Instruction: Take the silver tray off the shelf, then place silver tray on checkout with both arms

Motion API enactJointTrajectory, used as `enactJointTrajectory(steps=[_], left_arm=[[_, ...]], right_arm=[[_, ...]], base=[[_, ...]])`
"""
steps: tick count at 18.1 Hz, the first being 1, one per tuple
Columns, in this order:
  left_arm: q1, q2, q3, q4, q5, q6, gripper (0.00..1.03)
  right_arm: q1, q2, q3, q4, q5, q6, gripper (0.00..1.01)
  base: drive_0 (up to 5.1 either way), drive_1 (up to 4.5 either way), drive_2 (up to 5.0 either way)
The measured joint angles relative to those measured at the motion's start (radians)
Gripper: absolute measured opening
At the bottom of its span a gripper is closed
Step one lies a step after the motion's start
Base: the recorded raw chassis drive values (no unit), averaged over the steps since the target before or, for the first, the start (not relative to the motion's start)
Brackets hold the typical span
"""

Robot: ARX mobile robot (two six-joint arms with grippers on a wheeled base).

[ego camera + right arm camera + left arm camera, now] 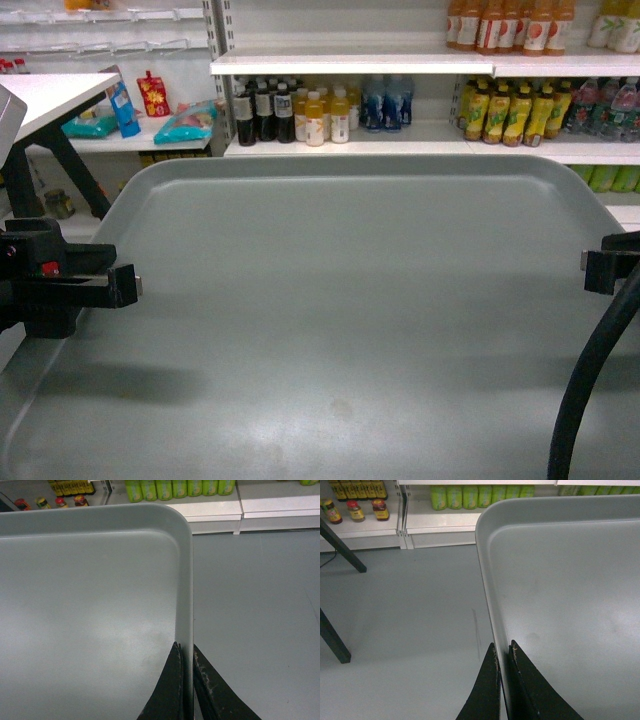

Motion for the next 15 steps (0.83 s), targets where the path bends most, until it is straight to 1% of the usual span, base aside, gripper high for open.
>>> enactJointTrajectory(steps=[2, 12, 15], left_arm=[[0.0, 0.0, 0.0, -0.009, -0.003, 0.0, 0.03], [0.0, -0.002, 0.0, -0.003, -0.001, 0.0, 0.03], [0.0, -0.002, 0.0, -0.004, -0.001, 0.0, 0.03]], right_arm=[[0.0, 0.0, 0.001, -0.013, 0.002, 0.0, 0.03], [0.0, -0.001, 0.002, -0.005, -0.002, 0.0, 0.03], [0.0, 0.0, 0.002, -0.004, -0.002, 0.0, 0.03]], base=[[0.1, -4.09, 4.3], [0.1, -4.09, 4.3], [0.0, 0.0, 0.0]])
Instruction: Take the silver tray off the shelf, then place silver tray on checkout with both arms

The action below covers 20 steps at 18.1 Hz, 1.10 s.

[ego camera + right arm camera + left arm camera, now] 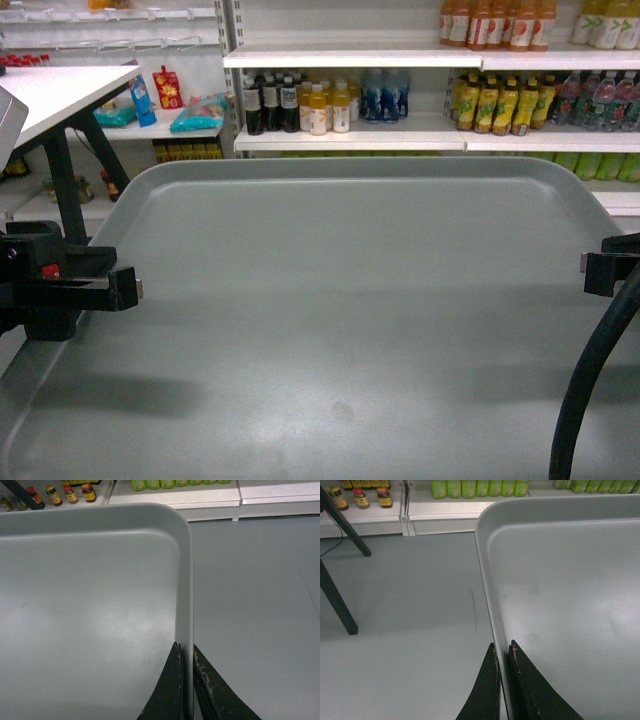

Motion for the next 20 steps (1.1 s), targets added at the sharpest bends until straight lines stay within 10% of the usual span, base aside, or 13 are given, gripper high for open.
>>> enactJointTrajectory(steps=[20], left_arm=[[-0.002, 0.0, 0.0, 0.0, -0.001, 0.0, 0.03]], right_arm=[[0.0, 0.0, 0.0, 0.0, 0.002, -0.001, 0.03]], base=[[0.0, 0.0, 0.0]])
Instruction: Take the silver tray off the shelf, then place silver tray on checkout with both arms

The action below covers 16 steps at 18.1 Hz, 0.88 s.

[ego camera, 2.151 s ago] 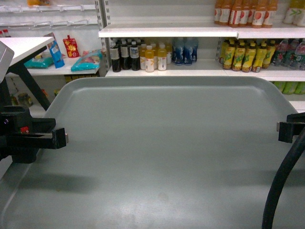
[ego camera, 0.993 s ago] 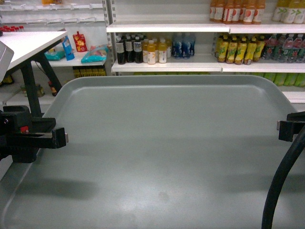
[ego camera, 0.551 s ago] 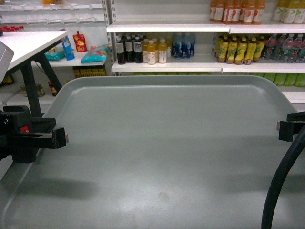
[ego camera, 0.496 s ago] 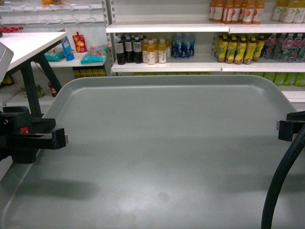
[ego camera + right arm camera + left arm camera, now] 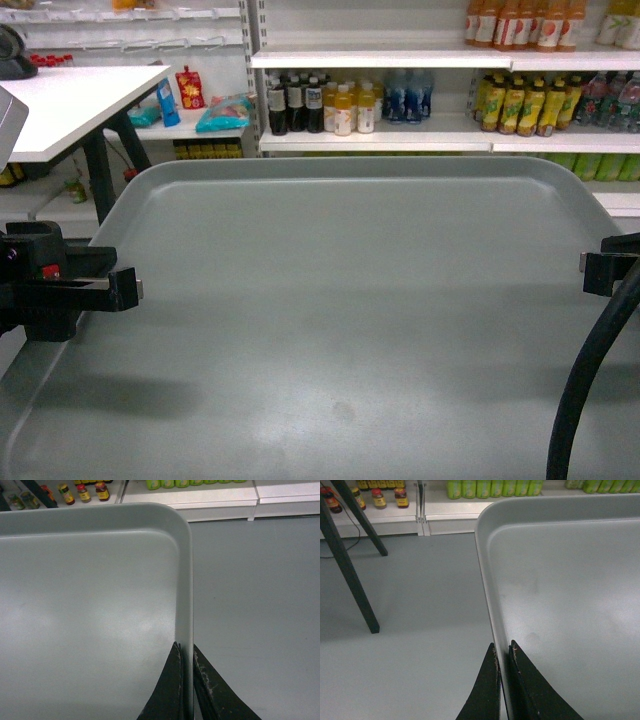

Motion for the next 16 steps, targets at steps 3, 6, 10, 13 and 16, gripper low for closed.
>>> enactJointTrajectory(steps=[3, 6, 10, 13, 16], left_arm=[[0.0, 0.0, 0.0, 0.0, 0.0, 0.0, 0.03], [0.001, 0.0, 0.0, 0.0, 0.0, 0.0, 0.03], [0.002, 0.0, 0.0, 0.002, 0.002, 0.0, 0.03], [0.002, 0.0, 0.0, 0.001, 0.001, 0.0, 0.03], [0.002, 0.0, 0.0, -0.001, 0.0, 0.0, 0.03]], right_arm=[[0.0, 0.0, 0.0, -0.003, 0.0, 0.0, 0.03], [0.0, 0.0, 0.0, -0.001, 0.0, 0.0, 0.03], [0.0, -0.001, 0.0, 0.002, -0.002, -0.001, 0.03], [0.0, -0.001, 0.0, 0.002, 0.0, -0.002, 0.03], [0.0, 0.0, 0.0, -0.003, 0.001, -0.002, 0.03]], base=[[0.0, 0.0, 0.0], [0.0, 0.0, 0.0], [-3.7, 1.81, 1.8], [-5.0, 2.41, 2.4], [-5.0, 2.41, 2.4]])
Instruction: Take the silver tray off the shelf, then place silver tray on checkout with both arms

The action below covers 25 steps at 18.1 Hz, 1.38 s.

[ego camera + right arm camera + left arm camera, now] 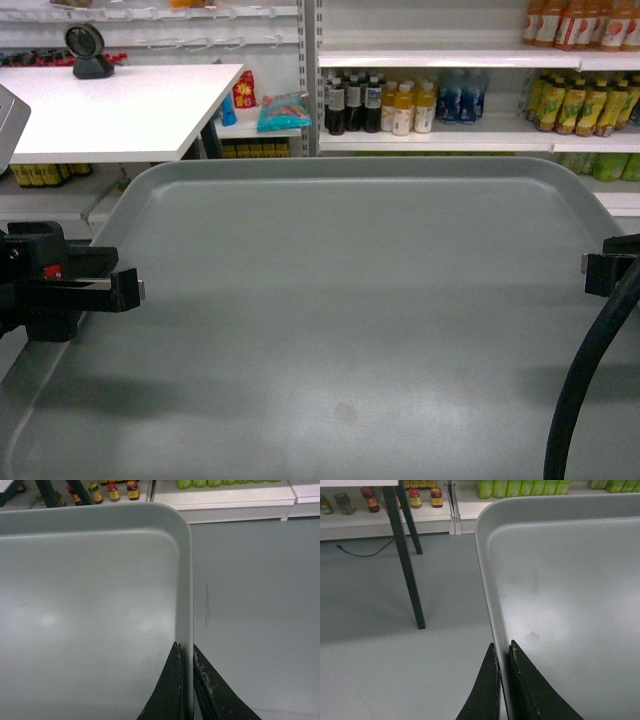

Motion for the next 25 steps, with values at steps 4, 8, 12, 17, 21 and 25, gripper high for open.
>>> enactJointTrajectory(steps=[4, 8, 12, 17, 21, 25], left_arm=[[0.0, 0.0, 0.0, 0.0, 0.0, 0.0, 0.03], [0.0, 0.0, 0.0, 0.002, 0.002, 0.0, 0.03], [-0.001, 0.0, 0.0, 0.0, 0.0, 0.0, 0.03], [-0.002, 0.0, 0.0, 0.003, -0.001, 0.0, 0.03], [0.0, 0.0, 0.0, 0.0, 0.002, 0.001, 0.03], [0.0, 0.0, 0.0, 0.005, 0.002, 0.0, 0.03]], right_arm=[[0.0, 0.0, 0.0, -0.002, 0.001, 0.0, 0.03], [0.0, 0.0, 0.0, 0.005, -0.001, 0.0, 0.03], [0.0, 0.0, 0.0, 0.001, -0.001, 0.0, 0.03], [0.0, 0.0, 0.0, -0.002, 0.002, 0.0, 0.03], [0.0, 0.0, 0.0, 0.002, -0.003, 0.0, 0.03], [0.0, 0.0, 0.0, 0.005, -0.001, 0.0, 0.03]], base=[[-5.0, 2.41, 2.4], [-5.0, 2.46, 2.5], [-4.9, 2.58, 2.6], [-4.9, 2.58, 2.6], [-4.9, 2.58, 2.6], [-4.9, 2.58, 2.6]])
